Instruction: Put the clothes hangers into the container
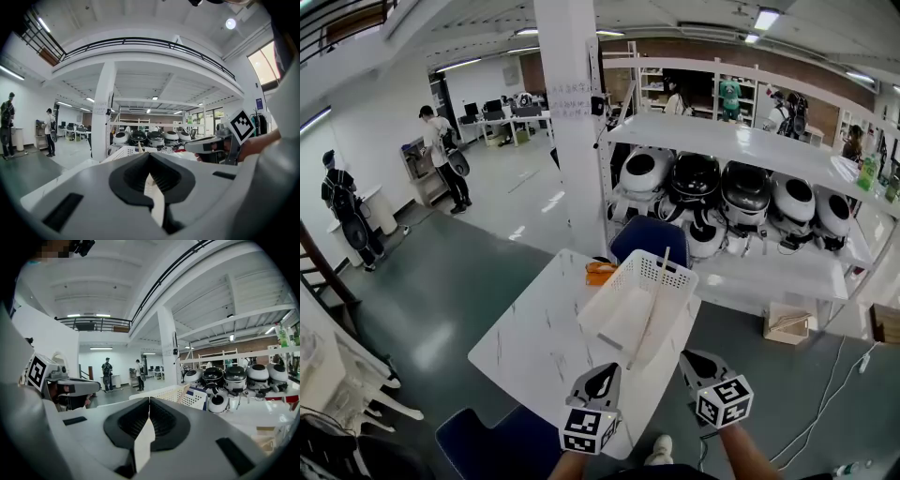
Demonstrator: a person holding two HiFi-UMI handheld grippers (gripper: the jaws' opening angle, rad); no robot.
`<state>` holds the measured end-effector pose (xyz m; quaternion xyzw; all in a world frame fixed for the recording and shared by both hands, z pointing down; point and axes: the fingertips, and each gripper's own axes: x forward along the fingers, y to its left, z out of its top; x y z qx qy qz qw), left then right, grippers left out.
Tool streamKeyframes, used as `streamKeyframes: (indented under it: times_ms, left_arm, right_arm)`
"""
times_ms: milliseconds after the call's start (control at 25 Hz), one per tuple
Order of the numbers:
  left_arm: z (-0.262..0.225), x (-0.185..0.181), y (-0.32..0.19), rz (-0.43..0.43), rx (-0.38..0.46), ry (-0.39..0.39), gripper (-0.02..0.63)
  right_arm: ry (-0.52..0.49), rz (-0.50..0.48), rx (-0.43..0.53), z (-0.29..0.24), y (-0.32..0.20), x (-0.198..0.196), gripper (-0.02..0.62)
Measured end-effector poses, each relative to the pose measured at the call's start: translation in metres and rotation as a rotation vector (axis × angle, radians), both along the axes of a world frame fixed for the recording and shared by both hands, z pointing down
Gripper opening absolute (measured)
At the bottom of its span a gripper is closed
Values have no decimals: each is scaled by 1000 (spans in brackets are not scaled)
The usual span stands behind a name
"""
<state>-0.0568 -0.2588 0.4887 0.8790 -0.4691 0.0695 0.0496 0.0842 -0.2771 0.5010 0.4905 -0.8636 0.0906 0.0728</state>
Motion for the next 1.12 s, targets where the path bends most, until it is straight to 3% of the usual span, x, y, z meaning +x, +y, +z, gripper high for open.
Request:
streamKeyframes:
  times_ms: [1120]
  left_arm:
    - [-6, -40, 70, 35, 38, 92, 5]
  right_arm:
    - [39, 17, -2, 0, 74, -48, 18]
